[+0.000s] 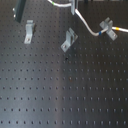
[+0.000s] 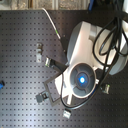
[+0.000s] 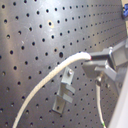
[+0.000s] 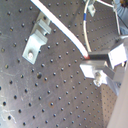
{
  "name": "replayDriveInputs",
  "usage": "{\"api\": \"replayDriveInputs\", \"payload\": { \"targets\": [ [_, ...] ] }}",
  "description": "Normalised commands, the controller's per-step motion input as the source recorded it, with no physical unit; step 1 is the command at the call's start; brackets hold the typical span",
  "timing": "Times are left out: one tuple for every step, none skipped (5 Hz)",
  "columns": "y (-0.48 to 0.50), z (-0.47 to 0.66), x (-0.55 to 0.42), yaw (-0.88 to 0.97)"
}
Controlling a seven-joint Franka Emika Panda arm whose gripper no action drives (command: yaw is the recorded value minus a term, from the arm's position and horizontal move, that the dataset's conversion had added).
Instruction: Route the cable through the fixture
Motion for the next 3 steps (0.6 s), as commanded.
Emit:
{"api": "replayDriveInputs", "payload": {
  "targets": [
    [-0.003, 0.41, -0.412, -0.47],
    [-0.085, 0.32, -0.338, -0.61],
    [-0.112, 0.27, -0.235, -0.32]
  ]
}}
